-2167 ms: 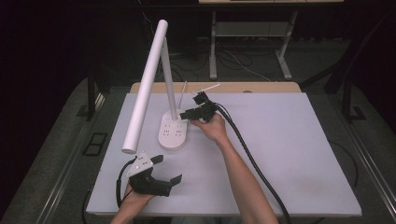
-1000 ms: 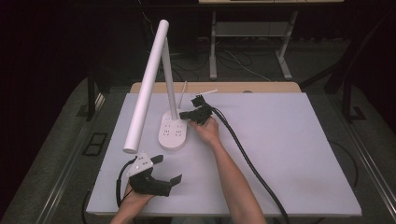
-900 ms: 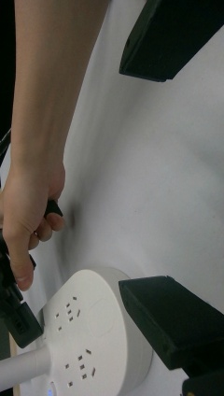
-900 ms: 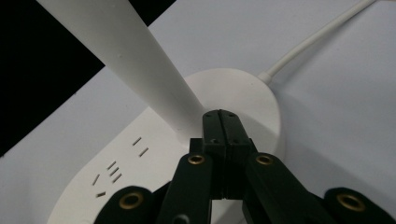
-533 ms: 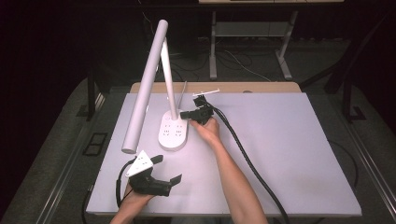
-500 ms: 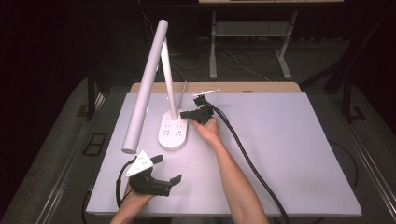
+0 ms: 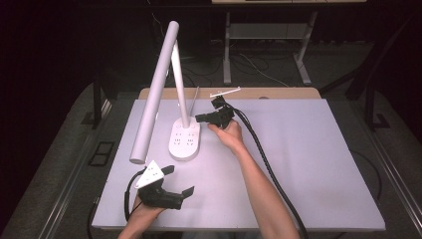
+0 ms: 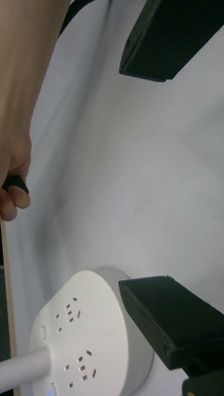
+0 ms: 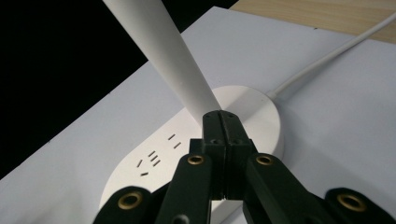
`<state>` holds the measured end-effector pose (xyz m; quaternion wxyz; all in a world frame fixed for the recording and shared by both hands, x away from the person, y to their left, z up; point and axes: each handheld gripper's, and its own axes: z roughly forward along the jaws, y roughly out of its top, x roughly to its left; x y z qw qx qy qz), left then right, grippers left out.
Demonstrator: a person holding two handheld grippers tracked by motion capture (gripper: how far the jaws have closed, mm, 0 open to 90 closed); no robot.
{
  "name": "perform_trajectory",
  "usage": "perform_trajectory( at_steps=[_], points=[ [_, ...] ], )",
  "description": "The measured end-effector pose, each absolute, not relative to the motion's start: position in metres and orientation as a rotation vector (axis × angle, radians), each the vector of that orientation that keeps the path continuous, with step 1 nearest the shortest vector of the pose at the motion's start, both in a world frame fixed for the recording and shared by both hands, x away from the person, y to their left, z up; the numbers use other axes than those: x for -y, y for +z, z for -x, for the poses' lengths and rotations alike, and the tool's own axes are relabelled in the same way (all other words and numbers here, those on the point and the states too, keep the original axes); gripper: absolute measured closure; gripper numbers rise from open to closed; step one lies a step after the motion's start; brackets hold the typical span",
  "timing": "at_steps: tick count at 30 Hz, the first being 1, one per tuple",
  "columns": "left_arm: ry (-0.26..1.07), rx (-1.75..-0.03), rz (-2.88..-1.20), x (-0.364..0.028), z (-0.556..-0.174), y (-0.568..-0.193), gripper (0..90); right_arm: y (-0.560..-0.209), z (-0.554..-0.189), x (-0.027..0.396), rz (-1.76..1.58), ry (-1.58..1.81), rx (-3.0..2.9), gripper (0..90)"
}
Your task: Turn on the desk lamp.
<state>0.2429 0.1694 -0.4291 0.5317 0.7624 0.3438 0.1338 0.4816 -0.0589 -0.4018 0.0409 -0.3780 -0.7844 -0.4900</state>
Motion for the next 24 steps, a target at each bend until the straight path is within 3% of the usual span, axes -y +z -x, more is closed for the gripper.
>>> perform_trajectory(
  at_steps=[18,19,20,24],
  points=[
    [0.321,-0.813,-1.830,-0.169,-0.244,-0.429,0.0,-0.370,-0.447,0.095,1.067,-1.512,2.531,89.0],
    [0.323,-0.811,-1.833,-0.169,-0.244,-0.429,0.0,-0.369,-0.444,0.098,1.067,-1.513,2.541,87.2],
    [0.321,-0.813,-1.830,-0.168,-0.244,-0.430,0.0,-0.366,-0.439,0.104,1.081,-1.521,2.560,76.2],
    [0.327,-0.811,-1.840,-0.169,-0.245,-0.430,0.0,-0.363,-0.431,0.113,1.096,-1.532,2.590,64.3]
  ],
)
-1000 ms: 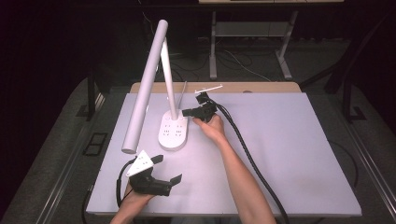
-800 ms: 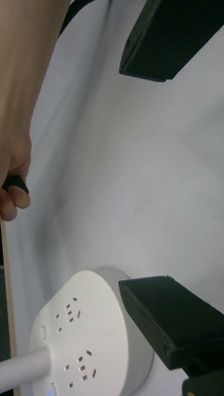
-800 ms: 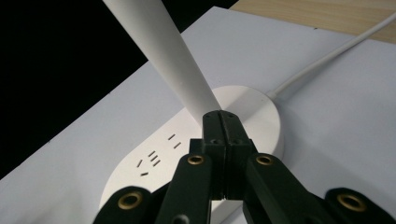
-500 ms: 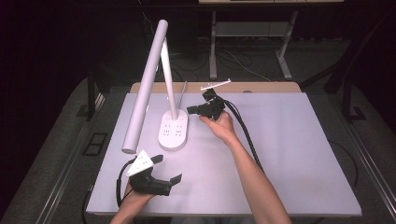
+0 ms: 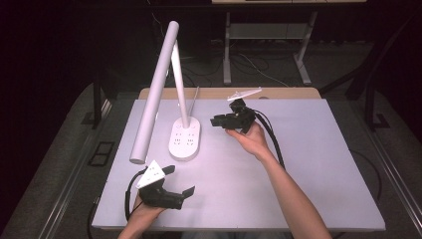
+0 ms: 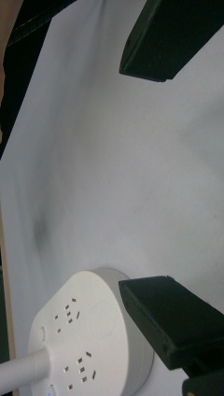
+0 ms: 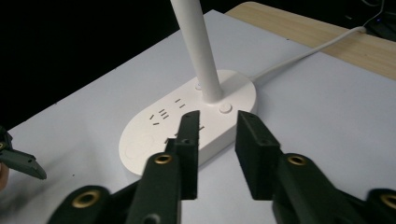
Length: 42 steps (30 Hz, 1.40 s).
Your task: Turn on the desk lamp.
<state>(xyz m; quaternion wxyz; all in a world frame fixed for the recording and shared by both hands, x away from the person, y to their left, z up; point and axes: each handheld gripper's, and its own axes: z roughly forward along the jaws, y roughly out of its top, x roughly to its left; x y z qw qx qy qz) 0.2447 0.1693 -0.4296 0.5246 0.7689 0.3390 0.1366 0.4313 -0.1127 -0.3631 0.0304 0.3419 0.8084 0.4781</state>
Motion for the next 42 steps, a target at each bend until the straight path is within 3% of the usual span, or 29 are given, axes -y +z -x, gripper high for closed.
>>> perform_trajectory(
  at_steps=[2,3,4,9,14,42],
  points=[
    [0.323,-0.815,-1.836,-0.169,-0.245,-0.430,0.0,-0.362,-0.427,0.119,-1.055,1.474,-2.482,55.9],
    [0.323,-0.817,-1.833,-0.169,-0.245,-0.430,0.0,-0.360,-0.423,0.125,-1.067,1.482,-2.477,46.0],
    [0.324,-0.817,-1.833,-0.169,-0.245,-0.430,0.0,-0.360,-0.423,0.125,-1.067,1.482,-2.477,46.0],
    [0.321,-0.819,-1.834,-0.169,-0.244,-0.430,0.0,-0.356,-0.413,0.139,-1.058,1.479,-2.472,16.9],
    [0.322,-0.819,-1.833,-0.168,-0.244,-0.430,0.0,-0.354,-0.402,0.153,-1.060,1.486,-2.472,0.1],
    [0.324,-0.820,-1.830,-0.168,-0.243,-0.429,0.0,-0.360,-0.334,0.218,-1.100,1.459,-2.456,0.1]
  ],
)
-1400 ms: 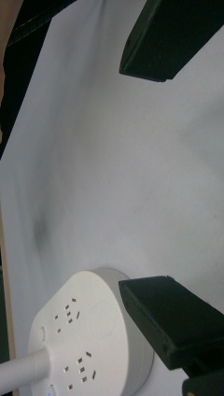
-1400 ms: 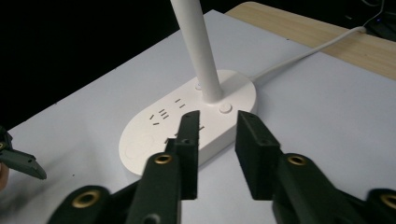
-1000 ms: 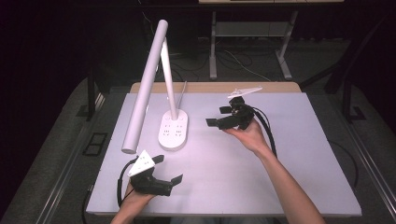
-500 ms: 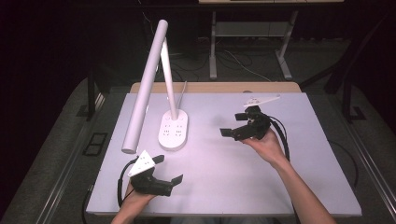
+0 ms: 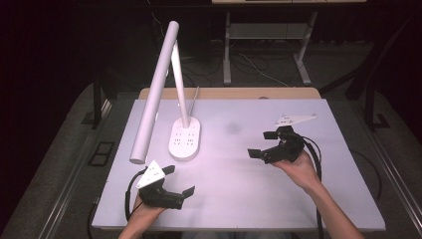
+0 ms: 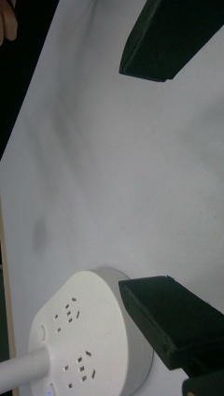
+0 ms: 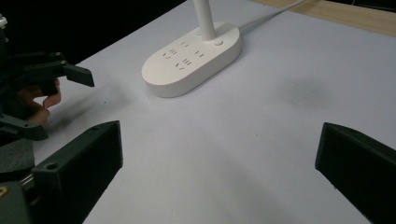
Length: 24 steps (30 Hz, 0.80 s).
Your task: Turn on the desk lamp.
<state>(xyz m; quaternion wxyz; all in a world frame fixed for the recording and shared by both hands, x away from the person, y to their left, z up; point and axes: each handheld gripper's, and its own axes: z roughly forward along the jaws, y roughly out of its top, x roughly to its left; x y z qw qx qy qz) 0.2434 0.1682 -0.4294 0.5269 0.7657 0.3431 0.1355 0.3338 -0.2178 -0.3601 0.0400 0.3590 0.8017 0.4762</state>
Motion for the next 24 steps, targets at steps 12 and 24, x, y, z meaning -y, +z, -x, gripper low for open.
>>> perform_trajectory(
  at_steps=[12,24],
  points=[
    [0.321,-0.822,-1.836,-0.168,-0.243,-0.429,0.0,-0.376,-0.296,0.248,-1.155,1.446,-2.414,0.2],
    [0.327,-0.830,-1.830,-0.170,-0.243,-0.429,0.0,-0.409,-0.261,0.276,-1.268,1.456,-2.349,0.2]
  ],
)
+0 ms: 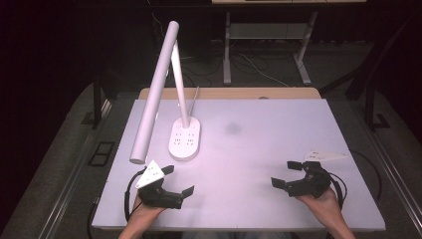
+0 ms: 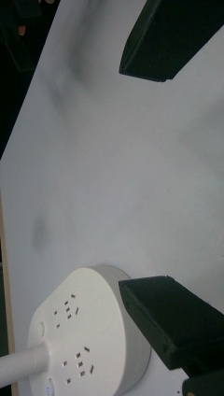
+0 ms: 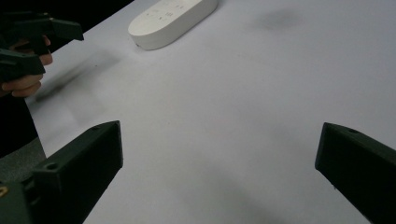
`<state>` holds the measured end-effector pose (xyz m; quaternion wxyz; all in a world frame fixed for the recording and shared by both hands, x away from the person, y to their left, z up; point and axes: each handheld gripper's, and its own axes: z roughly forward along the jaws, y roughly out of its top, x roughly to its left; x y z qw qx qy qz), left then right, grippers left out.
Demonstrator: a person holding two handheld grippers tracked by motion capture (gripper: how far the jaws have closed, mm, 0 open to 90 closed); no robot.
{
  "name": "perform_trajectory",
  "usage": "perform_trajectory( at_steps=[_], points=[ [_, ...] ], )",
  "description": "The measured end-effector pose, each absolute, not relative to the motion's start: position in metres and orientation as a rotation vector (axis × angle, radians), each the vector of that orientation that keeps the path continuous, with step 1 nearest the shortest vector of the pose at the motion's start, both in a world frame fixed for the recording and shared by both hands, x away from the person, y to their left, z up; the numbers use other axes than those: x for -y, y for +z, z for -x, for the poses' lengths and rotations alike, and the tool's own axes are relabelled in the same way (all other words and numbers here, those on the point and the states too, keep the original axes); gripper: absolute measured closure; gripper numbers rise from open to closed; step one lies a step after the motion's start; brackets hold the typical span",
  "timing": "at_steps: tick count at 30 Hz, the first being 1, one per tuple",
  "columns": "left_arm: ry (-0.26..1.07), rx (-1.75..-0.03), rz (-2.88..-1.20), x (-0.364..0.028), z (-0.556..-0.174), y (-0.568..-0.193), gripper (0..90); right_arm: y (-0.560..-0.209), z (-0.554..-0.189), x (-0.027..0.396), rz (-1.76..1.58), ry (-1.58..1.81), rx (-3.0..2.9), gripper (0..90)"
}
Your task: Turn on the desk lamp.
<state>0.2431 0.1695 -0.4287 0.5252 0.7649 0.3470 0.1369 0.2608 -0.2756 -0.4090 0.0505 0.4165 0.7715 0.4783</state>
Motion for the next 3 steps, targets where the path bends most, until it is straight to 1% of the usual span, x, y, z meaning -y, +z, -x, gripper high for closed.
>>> perform_trajectory(
  at_steps=[3],
  points=[
    [0.328,-0.831,-1.829,-0.1694,-0.2433,-0.4287,0.0,-0.4115,-0.2540,0.2804,-1.284,1.455,-2.336,0.2]
  ],
)
